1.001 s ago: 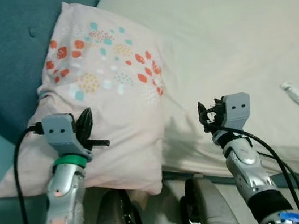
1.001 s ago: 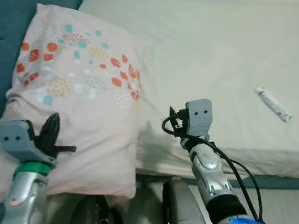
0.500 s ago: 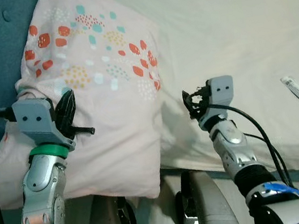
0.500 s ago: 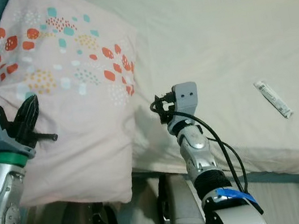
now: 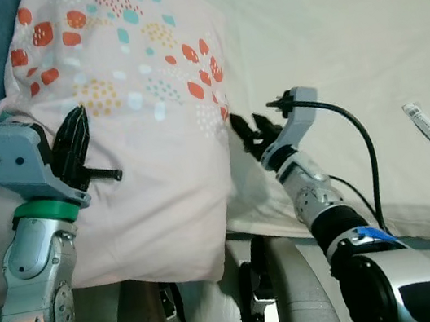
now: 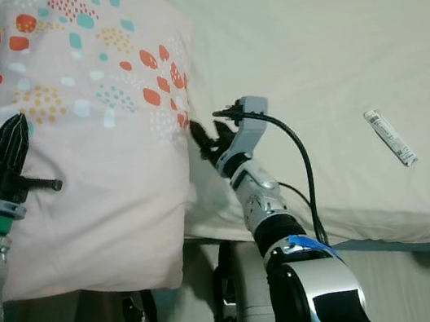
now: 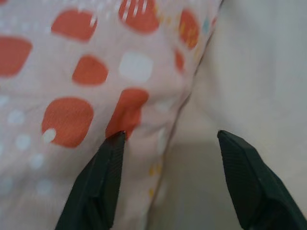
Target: Clean up the room
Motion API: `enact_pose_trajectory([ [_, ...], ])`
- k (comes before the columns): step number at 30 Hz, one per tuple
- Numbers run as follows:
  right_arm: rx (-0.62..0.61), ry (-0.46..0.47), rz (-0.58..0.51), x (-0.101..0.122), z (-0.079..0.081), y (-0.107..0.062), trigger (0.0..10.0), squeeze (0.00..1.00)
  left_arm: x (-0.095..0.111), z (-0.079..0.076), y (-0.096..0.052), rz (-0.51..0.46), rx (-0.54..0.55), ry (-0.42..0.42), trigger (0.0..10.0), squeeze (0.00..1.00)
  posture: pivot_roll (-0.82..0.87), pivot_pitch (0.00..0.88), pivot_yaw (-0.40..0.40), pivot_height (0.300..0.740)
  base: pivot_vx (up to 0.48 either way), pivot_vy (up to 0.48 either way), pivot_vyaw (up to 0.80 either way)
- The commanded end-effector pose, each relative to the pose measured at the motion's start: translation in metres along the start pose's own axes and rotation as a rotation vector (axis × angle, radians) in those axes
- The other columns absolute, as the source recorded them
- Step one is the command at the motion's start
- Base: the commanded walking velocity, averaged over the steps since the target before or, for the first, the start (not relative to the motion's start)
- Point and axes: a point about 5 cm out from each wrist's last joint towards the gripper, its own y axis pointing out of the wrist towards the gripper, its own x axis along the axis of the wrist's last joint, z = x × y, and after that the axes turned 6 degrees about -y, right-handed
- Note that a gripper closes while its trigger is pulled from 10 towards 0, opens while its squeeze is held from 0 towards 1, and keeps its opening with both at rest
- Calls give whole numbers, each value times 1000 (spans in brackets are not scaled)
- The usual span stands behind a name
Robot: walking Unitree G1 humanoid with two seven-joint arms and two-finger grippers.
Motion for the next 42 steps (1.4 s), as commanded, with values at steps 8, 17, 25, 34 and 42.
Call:
enact_pose_trajectory([
  [8, 57, 180, 45, -24, 13, -4, 10000, 1000, -2, -20, -14, 66, -116, -6, 10000, 0, 197, 388, -171, 608, 0, 0, 0],
  [17, 266, 481, 118, -38, 38, -2, 10000, 1000, 3, -23, -15, 86, -157, 24, 10000, 0, 223, 379, -172, 608, 0, 0, 0],
  [25, 335, 517, 172, -44, 47, -4, 10000, 184, -5, -44, -25, 181, -339, -72, 10000, 0, 222, 368, -168, 608, 0, 0, 0],
  [34, 338, 511, 159, -42, 41, -6, 3490, 0, -9, -45, -31, 260, -437, -54, 10000, 0, 220, 366, -163, 608, 0, 0, 0],
  [42, 246, 498, 88, -32, 26, -4, 0, 0, 5, -27, -18, 171, -313, -26, 10000, 0, 217, 363, -158, 608, 0, 0, 0],
])
